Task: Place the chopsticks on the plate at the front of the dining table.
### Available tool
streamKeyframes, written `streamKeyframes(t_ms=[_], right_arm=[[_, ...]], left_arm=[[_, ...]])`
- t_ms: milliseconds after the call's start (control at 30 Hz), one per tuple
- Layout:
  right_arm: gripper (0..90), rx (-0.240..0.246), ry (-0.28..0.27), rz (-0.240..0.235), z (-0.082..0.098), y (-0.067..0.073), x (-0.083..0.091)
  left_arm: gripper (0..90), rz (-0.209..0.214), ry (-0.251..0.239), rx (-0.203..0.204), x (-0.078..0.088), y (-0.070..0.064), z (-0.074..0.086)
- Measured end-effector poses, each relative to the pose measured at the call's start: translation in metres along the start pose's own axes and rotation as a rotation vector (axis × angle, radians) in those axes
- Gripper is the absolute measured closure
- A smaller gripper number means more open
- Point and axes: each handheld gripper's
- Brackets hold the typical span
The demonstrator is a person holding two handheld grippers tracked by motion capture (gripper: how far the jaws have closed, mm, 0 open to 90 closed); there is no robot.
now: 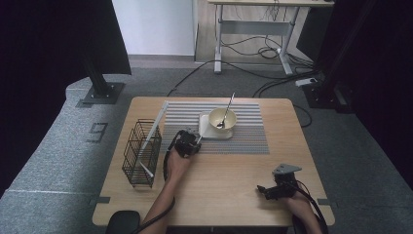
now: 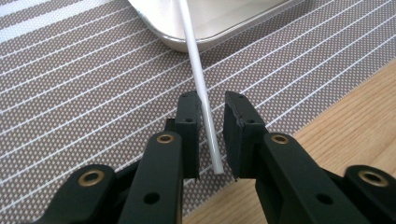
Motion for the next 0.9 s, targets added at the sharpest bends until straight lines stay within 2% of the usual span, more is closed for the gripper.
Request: streamKeyframes(t_ms=[233, 433, 900], right_arm=[[0.0, 0.0, 0.0, 0.0, 0.0, 0.0, 0.0], [0.0, 0.0, 0.0, 0.0, 0.0, 0.0, 0.0], [0.0, 0.0, 0.0, 0.0, 0.0, 0.0, 0.0]], left_arm=[[69.9, 0.024, -0.007, -0.016, -0.006, -0.011, -0.01], [64.9, 0.034, -0.009, -0.016, -0.011, -0.016, -0.012], [62.2, 0.05, -0.004, -0.026, -0.018, -0.026, -0.02]])
Point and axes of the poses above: each handheld gripper's, and its own axes: x roughly backward along the jaws, z roughly out of its underside, y roughly to its left
